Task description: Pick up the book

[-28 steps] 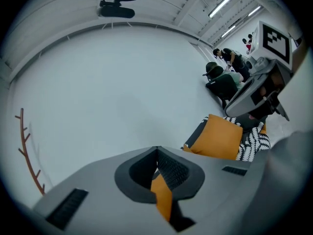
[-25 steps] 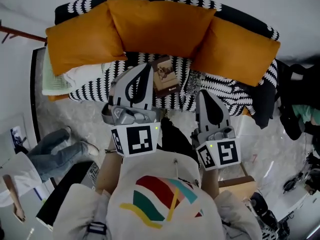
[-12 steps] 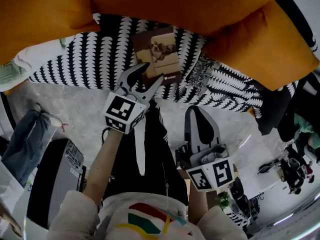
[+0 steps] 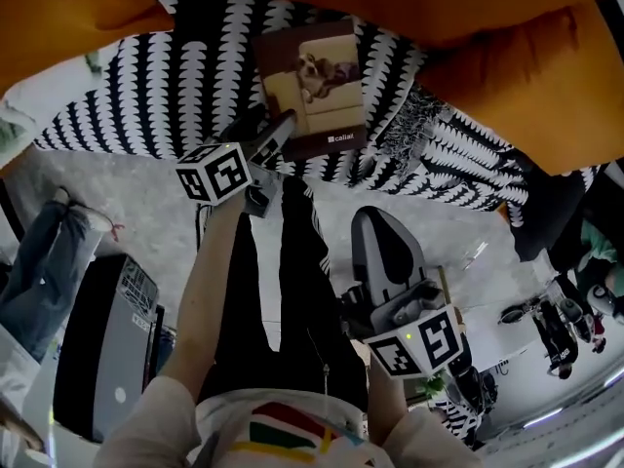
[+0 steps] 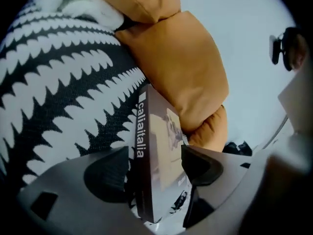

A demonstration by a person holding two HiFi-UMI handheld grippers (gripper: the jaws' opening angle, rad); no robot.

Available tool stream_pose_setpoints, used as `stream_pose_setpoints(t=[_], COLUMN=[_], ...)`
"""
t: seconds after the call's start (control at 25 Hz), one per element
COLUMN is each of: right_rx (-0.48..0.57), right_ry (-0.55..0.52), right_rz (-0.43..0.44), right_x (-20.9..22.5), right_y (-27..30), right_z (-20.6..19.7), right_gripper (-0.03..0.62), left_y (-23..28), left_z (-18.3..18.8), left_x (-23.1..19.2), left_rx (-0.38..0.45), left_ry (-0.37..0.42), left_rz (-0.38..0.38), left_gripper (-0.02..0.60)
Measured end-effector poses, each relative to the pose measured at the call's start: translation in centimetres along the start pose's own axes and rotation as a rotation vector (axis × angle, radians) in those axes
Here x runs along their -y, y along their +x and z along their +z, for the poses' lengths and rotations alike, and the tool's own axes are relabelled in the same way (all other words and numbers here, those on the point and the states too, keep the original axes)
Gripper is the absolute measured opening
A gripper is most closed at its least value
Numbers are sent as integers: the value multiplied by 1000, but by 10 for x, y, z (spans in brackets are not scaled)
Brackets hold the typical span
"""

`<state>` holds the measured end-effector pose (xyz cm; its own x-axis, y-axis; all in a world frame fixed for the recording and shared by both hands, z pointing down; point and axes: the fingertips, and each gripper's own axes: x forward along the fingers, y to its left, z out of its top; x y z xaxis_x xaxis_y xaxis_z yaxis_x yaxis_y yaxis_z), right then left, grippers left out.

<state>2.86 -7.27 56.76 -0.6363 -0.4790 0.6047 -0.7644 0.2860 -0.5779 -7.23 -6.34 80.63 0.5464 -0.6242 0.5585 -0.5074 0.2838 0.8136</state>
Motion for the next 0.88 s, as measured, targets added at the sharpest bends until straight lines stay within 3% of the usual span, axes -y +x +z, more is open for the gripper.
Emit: stream_pose_setpoints(t=[0.08,0.16,0.28,0.44,0.56,0.6,0.76,0.84,0.88], right_rx=[10,21,34,42,70,76,72,77,81], right_ry=[-4,-1,7,21,3,-2,33,42,42], right_rz=[-4,1,12,29,41,42,43,38,34], right_x=[4,7,10,2,-13,-15,2,9,10], right_y=[-1,-2,0,1,6,7,0,-5,-6], right_z=[2,3,2,-7,-22,-26,-29,-27,-25], right_gripper=[14,14,14,14,14,14,14,14,14], left_y=[3,10,21,25,38,43,66,76,78], left_z=[-4,-7,-8,-4,-3,-3,-37,-46,-43], left_x=[4,6,9,17,12,15,40,51,57], left_rx=[-30,-65,-75,-53,-132,-153,-286,-282,-248], left_ry=[-60,-61,4,-42,-6,-6,-31,-61,-113], left_rz=[-101,-163,-179,-256,-280,-290,-345,-370,-398], left_gripper=[322,322,321,312,196,189,190,189,189])
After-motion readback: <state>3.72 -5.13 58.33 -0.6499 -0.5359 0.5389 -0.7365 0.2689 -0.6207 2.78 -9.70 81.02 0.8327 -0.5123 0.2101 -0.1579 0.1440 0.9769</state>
